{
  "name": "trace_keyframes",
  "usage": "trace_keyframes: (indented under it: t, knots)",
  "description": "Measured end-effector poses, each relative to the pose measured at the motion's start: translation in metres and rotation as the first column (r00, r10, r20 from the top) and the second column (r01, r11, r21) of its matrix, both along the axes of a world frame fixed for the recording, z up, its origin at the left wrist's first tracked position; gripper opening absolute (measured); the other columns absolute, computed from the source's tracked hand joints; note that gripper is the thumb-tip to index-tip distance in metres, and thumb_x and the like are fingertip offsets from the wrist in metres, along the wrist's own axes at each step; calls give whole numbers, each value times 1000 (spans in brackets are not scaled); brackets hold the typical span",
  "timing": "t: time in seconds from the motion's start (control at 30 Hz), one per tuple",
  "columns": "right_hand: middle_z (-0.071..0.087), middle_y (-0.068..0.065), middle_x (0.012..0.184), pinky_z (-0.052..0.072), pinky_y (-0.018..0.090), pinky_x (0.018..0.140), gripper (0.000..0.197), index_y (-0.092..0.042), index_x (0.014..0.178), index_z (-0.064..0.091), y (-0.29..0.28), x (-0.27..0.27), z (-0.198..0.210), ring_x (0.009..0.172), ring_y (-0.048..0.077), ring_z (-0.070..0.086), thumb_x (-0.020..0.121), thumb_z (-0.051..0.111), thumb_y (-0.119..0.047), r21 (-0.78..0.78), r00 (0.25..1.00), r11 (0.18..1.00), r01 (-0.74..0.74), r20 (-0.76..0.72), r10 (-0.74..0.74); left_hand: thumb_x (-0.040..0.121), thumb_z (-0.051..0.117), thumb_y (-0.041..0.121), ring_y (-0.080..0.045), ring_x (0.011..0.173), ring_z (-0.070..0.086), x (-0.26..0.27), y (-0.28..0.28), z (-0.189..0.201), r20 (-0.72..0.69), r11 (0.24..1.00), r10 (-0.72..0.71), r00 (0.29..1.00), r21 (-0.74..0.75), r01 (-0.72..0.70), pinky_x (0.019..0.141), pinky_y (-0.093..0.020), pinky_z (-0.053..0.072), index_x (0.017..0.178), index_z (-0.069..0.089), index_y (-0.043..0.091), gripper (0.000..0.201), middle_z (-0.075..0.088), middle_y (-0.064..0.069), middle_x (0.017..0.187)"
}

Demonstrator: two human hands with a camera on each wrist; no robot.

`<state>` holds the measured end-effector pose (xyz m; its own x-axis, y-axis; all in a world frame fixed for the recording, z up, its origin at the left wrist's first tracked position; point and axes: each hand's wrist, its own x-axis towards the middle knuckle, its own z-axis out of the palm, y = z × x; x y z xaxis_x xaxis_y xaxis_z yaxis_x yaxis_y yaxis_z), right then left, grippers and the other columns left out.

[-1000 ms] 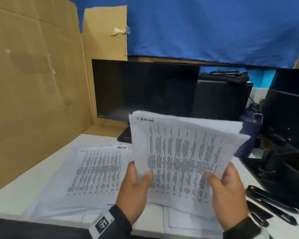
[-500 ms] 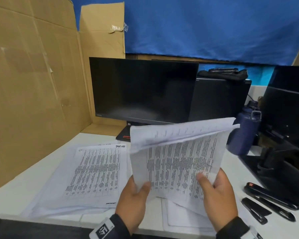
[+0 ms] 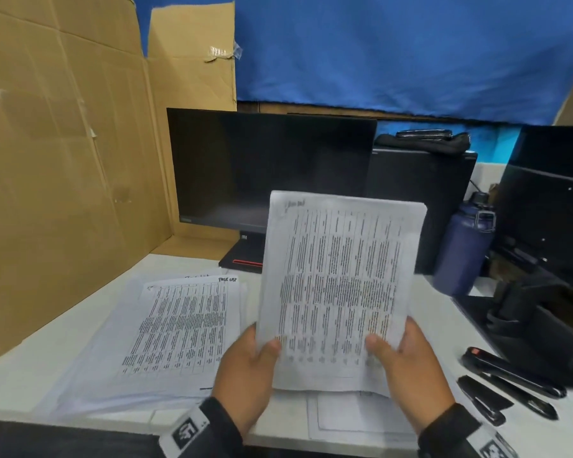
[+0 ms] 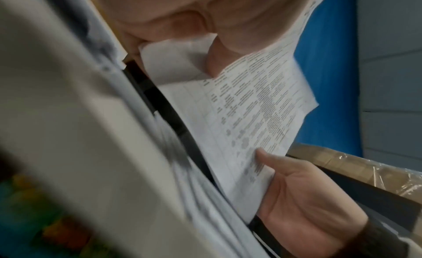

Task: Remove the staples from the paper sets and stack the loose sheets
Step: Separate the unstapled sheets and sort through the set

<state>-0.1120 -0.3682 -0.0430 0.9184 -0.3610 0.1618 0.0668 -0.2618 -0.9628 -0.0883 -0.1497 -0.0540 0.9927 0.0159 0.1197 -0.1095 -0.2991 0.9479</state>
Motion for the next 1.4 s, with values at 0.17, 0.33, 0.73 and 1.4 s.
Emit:
trace_keyframes:
  t: [0.17,0.33,0.73,1.4]
  knots:
    - [44,-6,142,37,40,113,82,-29,142,36,-6,-29,83,133,14,44,77,84,-16,-207,921,948,243,357,-158,103,53,26,-21,57,61,4,30,51,185,958,27,982,275,-78,55,-39,54,82,59,30,22,62,-3,65]
    - [53,1,144,9,68,117,70,-30,131,60,22,-33,122,150,37,26,66,81,-16,-933,906,161,322,353,236,96,46,27,-20,68,59,-7,25,103,428,599,-214,878,767,-228,59,-33,46,83,51,29,14,61,5,72]
    - [77,-8,84,59,33,76,14,-25,93,74,-25,3,102,78,10,72,82,81,-19,-284,985,952,111,160,-67,85,82,19,-12,151,29,-4,9,99,438,993,105,893,8,-120,123,-46,29,161,-11,31,120,24,9,164]
    - [73,-27,104,47,18,80,29,-35,111,64,9,-6,-4,95,-9,67,97,61,-10,131,976,991,-1,214,-27,106,50,17,-15,116,64,3,-6,10,-15,981,53,998,-189,-55,105,-43,50,122,59,34,25,72,20,108]
